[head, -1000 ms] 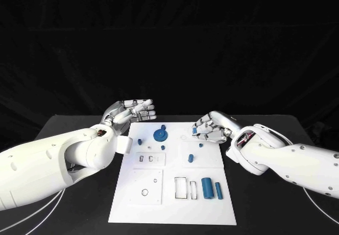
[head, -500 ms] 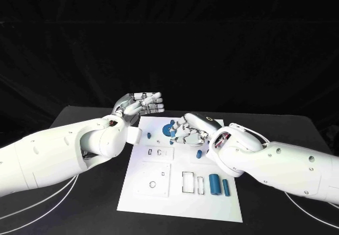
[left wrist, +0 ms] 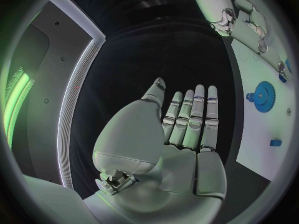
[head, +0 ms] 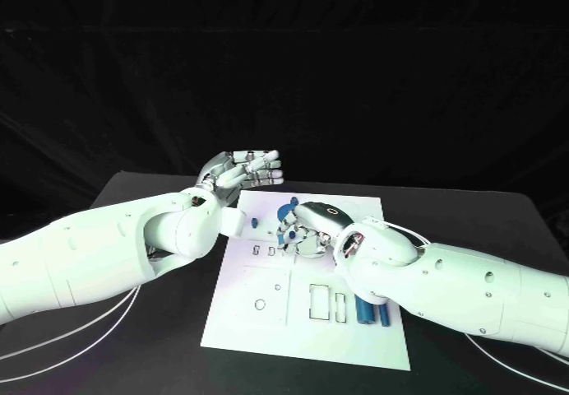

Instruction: Assemble the parts on the task board

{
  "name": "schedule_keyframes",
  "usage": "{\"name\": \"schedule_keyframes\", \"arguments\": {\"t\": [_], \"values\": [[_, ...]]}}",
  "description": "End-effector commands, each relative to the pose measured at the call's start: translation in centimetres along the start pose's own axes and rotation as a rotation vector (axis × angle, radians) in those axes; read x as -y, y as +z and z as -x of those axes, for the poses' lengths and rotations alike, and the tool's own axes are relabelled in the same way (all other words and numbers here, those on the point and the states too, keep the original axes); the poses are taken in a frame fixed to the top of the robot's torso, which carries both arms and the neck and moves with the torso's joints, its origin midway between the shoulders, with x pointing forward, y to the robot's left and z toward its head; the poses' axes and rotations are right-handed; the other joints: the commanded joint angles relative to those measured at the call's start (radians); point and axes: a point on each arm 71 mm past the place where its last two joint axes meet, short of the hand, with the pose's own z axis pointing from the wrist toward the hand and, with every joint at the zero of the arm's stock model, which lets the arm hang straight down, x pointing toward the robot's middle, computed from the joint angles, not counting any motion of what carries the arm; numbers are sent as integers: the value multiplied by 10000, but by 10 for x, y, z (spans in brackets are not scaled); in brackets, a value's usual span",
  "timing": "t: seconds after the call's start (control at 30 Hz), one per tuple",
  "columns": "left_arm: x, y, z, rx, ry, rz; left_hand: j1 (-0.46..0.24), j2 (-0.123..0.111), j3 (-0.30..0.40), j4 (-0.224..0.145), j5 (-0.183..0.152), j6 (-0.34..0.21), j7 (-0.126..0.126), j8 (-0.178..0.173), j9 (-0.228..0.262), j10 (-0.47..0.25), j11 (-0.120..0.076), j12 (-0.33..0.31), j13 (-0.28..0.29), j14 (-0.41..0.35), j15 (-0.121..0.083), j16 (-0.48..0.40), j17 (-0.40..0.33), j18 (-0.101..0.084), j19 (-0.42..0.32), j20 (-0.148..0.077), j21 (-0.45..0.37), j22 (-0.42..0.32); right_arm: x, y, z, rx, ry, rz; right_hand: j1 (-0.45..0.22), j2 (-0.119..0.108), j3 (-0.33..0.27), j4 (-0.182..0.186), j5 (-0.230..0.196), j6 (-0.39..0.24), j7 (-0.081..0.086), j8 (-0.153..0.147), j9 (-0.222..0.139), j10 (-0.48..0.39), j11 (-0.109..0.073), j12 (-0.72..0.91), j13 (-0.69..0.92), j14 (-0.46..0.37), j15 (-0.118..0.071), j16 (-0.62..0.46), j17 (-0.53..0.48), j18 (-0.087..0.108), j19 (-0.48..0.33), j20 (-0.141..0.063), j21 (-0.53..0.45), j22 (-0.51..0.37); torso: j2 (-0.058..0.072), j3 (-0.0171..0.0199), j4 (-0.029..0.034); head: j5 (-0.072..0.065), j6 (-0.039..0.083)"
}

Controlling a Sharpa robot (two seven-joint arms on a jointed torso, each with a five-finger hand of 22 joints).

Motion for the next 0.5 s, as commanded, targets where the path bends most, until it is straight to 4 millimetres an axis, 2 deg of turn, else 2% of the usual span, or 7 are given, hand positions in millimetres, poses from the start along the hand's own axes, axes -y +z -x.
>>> {"name": "schedule_keyframes", "arguments": {"t": [0.03, 0.13, 0.23, 0.33, 0.5], "values": [[1, 0, -2, -153, -93, -55, -24, 46, -6, -45, 1, -29, 144, -50, -11, -8, 89, -49, 6, 38, 51, -50, -14, 105, -64, 38, 55, -9, 1, 2, -6, -318, -595, -158, -65, -12, -14, 52, 43, 39, -48, 33, 119, 512, -43, -23, 1954, 1061, -27, 36, 2635, 26, 304, -34, -57, 1537, 0, 9, -1, 20, -17], [1, 0, -2, -157, -94, -51, -24, 46, -6, -45, 1, -29, 144, -50, -11, -8, 89, -49, 6, 38, 51, -50, -14, 105, -64, 38, 55, -9, 2, 4, -9, -364, -727, -162, -79, -16, -12, 58, 54, 34, -47, 29, 118, 509, -41, -27, 1950, 1061, -26, 36, 2635, 27, 300, -33, -63, 1532, 1, 7, 6, 45, -61], [1, 0, -2, -168, -99, -29, -26, 50, -5, -44, 2, -27, 143, -51, -11, -6, 89, -51, 7, 40, 52, -53, -14, 104, -65, 38, 56, -10, 2, 5, -13, -411, -954, -179, -83, -19, -12, 58, 58, 33, -46, 28, 118, 506, -40, -31, 1947, 1061, -26, 36, 2635, 29, 295, -33, -71, 1525, -4, 11, 0, 159, -157], [0, 0, -2, -172, -101, -13, -26, 50, -5, -44, 2, -27, 143, -51, -11, -6, 89, -51, 7, 40, 52, -53, -14, 104, -65, 38, 56, -10, 3, 5, -16, -443, -1072, -214, -86, -21, -12, 59, 61, 32, -46, 27, 118, 504, -40, -33, 1945, 1061, -25, 36, 2635, 31, 292, -32, -77, 1520, -5, 19, 5, 175, -208], [0, 0, -2, -159, -95, 14, -26, 53, -4, -44, 3, -26, 143, -53, -10, -6, 89, -52, 8, 41, 52, -55, -14, 105, -65, 38, 57, -10, 2, 6, -20, -504, -1122, -221, -86, -21, -12, 59, 61, 32, -46, 27, 118, 504, -40, -33, 1945, 1061, -25, 36, 2635, 31, 292, -32, -77, 1520, 1, 10, -5, 209, -237]]}}
